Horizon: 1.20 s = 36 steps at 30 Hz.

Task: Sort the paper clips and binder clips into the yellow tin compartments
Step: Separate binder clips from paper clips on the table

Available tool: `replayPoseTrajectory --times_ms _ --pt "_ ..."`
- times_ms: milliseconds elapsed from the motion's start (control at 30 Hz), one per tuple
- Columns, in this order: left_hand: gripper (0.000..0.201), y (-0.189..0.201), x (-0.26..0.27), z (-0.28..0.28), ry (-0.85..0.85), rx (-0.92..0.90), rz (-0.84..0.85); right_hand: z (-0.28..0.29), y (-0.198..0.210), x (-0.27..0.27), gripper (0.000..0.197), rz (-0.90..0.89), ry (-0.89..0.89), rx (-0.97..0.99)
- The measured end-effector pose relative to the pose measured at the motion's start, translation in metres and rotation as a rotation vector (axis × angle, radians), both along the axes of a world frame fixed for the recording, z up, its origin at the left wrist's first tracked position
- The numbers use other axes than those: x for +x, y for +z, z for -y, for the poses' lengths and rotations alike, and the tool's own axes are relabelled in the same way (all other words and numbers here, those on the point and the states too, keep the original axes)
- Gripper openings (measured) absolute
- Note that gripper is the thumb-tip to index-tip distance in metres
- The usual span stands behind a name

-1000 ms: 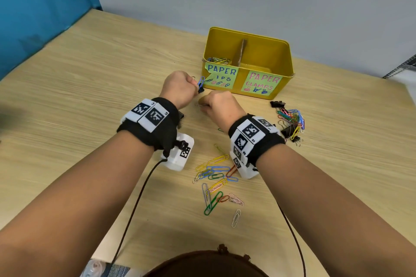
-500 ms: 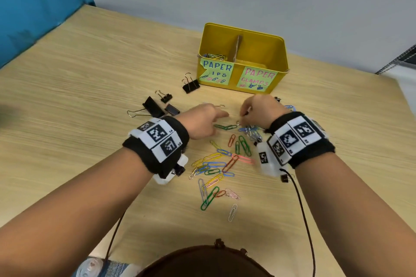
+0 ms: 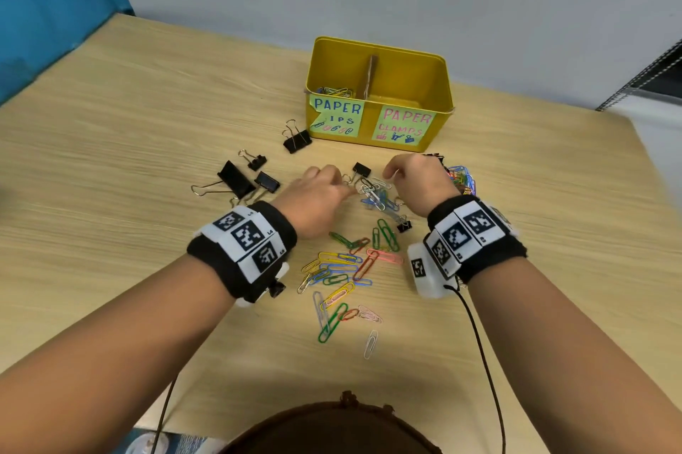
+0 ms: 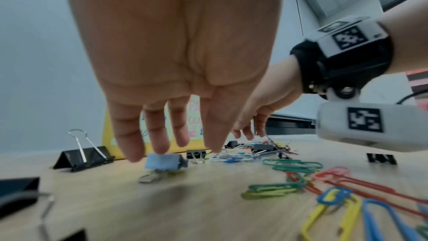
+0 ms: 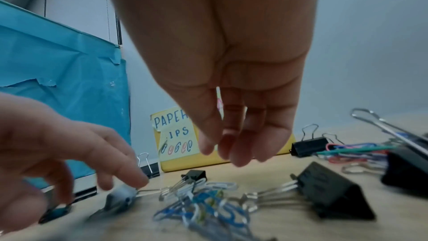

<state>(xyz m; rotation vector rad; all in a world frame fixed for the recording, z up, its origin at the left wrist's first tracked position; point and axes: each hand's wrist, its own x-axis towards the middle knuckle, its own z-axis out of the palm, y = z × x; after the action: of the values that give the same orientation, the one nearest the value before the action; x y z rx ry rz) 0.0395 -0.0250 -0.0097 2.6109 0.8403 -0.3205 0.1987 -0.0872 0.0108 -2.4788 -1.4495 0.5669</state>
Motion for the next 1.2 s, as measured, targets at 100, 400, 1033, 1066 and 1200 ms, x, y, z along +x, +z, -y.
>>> replayPoseTrajectory --times_ms 100,400,1033,1066,1200 --pt "0.054 0.005 0.000 -0.004 0.033 0.132 -0.134 0.011 -0.005 -0.004 0.030 -0.037 0.115 -0.107" --pt "0.070 -0.004 0.043 -0.024 -0.060 0.107 -0.114 0.021 -0.022 -0.013 0.057 0.057 0.266 -0.307" --pt "0.075 0.002 -0.003 0.039 -0.390 -0.172 -0.325 0.068 0.002 0.007 0.040 -0.115 0.032 -0.185" --pt "0.075 0.005 -0.005 0.040 -0.388 -0.184 -0.340 0.069 0.003 0.010 0.040 -0.126 -0.025 -0.136" --pt "0.078 0.016 -0.010 0.039 -0.288 -0.201 -0.308 0.068 0.002 0.007 0.025 -0.198 -0.043 -0.107"
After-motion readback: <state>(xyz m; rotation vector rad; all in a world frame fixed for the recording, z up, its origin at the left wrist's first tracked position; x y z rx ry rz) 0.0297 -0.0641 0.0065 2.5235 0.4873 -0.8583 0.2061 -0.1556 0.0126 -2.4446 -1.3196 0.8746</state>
